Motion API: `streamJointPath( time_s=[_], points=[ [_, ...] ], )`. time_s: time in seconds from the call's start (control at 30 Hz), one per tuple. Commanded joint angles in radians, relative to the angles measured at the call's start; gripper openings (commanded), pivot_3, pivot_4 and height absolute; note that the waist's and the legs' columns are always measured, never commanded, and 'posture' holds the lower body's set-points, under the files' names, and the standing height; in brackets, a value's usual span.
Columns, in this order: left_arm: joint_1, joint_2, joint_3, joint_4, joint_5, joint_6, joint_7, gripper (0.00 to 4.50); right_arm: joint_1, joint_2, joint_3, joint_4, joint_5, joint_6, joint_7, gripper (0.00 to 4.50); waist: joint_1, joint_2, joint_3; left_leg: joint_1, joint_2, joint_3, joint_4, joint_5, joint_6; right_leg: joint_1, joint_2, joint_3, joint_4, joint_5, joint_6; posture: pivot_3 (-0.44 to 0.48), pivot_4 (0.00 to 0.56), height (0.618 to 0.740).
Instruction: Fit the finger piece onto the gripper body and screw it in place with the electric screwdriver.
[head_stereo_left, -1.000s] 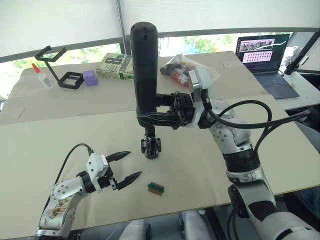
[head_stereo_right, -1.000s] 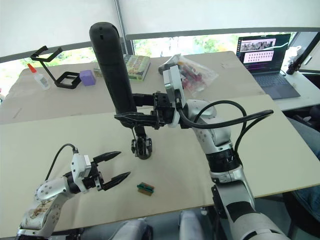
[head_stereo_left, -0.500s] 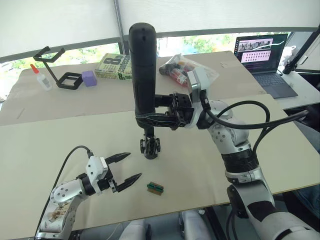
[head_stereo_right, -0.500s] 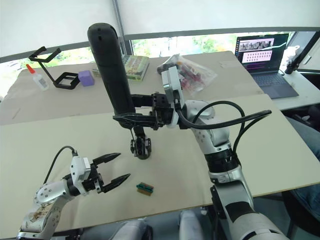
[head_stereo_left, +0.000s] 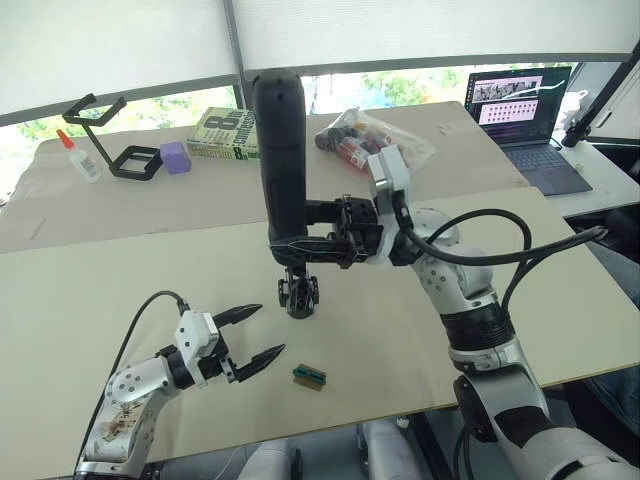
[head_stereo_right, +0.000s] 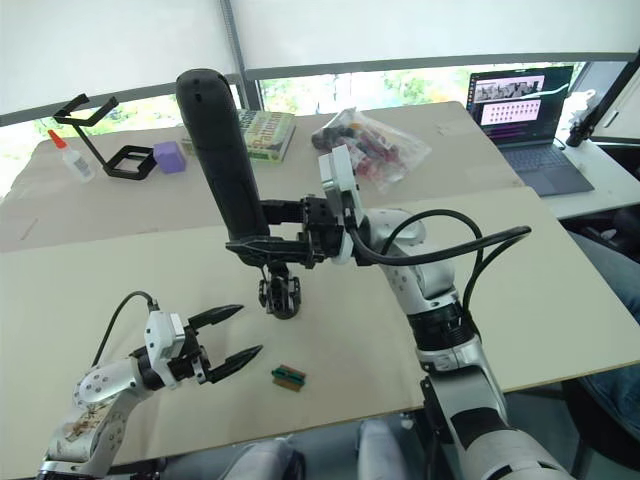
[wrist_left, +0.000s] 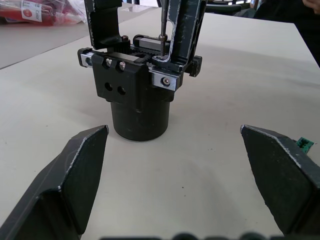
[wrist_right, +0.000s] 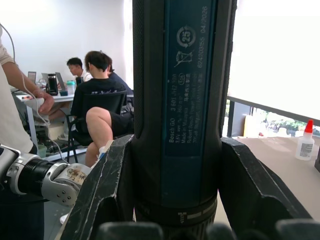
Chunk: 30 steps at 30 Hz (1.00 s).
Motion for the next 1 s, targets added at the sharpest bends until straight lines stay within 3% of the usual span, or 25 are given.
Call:
streamJointPath(
  time_s=[0.03,1.0],
  points=[
    [-0.005,-0.005,-0.001,-0.016,0.001,-0.012,0.009,4.50,-0.004,0.011,-0.017,-0.022,0.008,-0.040,0.011,1.93,0.000,0.000,0.000,0.000,0.000,0.000,0.000,0.000,0.000,0.000,0.000,0.000,0.000,0.000,0.000,0.000,0.150,0.740],
    [-0.003,-0.003,-0.019,-0.041,-0.004,0.001,0.039,4.50,-0.004,0.023,-0.002,0.013,-0.029,-0.072,0.028,1.93,0.000,0.000,0.000,0.000,0.000,0.000,0.000,0.000,0.000,0.000,0.000,0.000,0.000,0.000,0.000,0.000,0.150,0.740]
  ],
)
